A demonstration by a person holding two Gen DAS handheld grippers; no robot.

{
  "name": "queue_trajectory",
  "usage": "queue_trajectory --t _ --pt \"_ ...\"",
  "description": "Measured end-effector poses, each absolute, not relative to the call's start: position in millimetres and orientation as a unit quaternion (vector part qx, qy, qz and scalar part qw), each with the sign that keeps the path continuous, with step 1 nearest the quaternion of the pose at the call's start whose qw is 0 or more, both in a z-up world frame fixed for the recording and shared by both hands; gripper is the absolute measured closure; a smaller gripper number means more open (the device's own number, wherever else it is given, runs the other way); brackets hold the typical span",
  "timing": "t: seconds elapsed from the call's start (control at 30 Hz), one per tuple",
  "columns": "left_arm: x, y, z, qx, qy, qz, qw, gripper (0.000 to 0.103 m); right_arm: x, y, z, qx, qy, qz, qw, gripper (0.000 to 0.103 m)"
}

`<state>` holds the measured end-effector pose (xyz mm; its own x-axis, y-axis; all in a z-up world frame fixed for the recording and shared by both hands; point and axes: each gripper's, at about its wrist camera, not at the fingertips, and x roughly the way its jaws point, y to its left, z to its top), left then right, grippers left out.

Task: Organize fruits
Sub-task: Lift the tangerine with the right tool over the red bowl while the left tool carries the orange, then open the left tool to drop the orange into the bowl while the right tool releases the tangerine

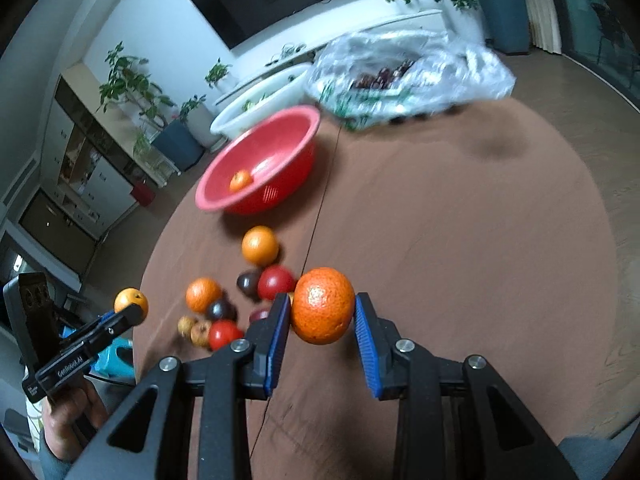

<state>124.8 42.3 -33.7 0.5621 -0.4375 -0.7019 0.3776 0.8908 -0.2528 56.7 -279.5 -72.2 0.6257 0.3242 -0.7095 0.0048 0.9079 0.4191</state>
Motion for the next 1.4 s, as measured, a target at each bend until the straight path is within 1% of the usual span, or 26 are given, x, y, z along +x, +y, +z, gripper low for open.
queue_trajectory --t 0.2,0.3,0.5,0.63,0.9,1.2,1.4 --pt "168.2 27.1 3.5 -0.004 0.377 -0.240 0.895 0.066 83.5 -281.3 -35.2 0.189 0.393 0.106 0.894 0.067" --pt "194.5 9.5 11.9 0.017 0.373 -0.247 0.894 0.066 107.4 -270.7 -16.2 0.191 0.380 0.132 0.895 0.067" --pt "244.2 -27.5 0.9 0.051 0.393 -0.255 0.882 0.066 166.9 -248.0 4.2 0.188 0.378 0.156 0.893 0.067" --pt "270.6 -44.7 -14.4 0.063 0.408 -0.257 0.874 0.066 211.8 -233.9 -8.0 0.192 0.403 0.162 0.880 0.067" --pt "302.3 -60.5 -49.6 0.082 0.438 -0.260 0.857 0.066 272.4 -217.7 -44.0 0.177 0.449 0.149 0.863 0.067" --pt "314.0 -70.6 -71.8 0.094 0.454 -0.268 0.845 0.066 303.9 -199.1 -79.2 0.148 0.491 0.142 0.847 0.067" --pt "319.0 -71.2 -75.4 0.096 0.454 -0.266 0.845 0.066 310.4 -196.7 -81.5 0.133 0.492 0.131 0.851 0.067"
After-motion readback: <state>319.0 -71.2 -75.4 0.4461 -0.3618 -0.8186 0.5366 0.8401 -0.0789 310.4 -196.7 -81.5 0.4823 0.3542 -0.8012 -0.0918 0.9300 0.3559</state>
